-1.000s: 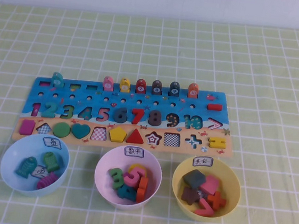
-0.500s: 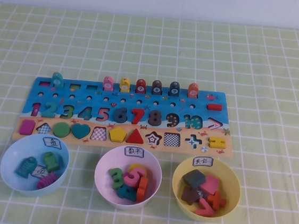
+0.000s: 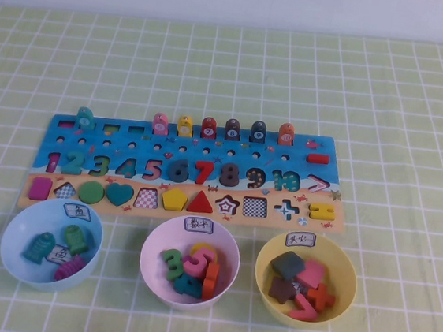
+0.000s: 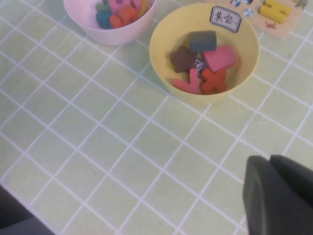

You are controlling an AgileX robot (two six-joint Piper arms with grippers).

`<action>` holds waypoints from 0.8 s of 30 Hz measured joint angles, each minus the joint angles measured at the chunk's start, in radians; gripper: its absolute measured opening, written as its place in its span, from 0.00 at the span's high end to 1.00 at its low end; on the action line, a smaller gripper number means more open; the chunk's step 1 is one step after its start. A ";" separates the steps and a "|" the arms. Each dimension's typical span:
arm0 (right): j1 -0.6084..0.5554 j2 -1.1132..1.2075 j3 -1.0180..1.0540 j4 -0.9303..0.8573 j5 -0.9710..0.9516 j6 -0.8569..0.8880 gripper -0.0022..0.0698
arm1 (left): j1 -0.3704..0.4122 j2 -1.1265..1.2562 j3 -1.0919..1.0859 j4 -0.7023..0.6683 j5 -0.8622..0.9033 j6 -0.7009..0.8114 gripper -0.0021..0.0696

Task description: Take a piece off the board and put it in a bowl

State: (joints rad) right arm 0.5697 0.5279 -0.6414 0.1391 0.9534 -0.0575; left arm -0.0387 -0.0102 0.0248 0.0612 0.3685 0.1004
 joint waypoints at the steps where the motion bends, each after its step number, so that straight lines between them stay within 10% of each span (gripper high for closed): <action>1: 0.000 0.000 0.000 0.000 -0.009 0.000 0.99 | 0.000 0.000 0.000 0.000 0.000 0.000 0.98; 13: 0.000 -0.017 0.031 -0.043 -0.116 0.002 0.99 | 0.000 0.000 0.000 0.000 0.000 0.000 0.98; 24: -0.338 -0.275 0.452 -0.236 -0.823 0.004 0.99 | 0.000 0.000 0.000 0.000 0.000 0.000 0.98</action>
State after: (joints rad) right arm 0.2313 0.2524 -0.1890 -0.0966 0.1301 -0.0539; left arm -0.0387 -0.0102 0.0248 0.0612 0.3685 0.1004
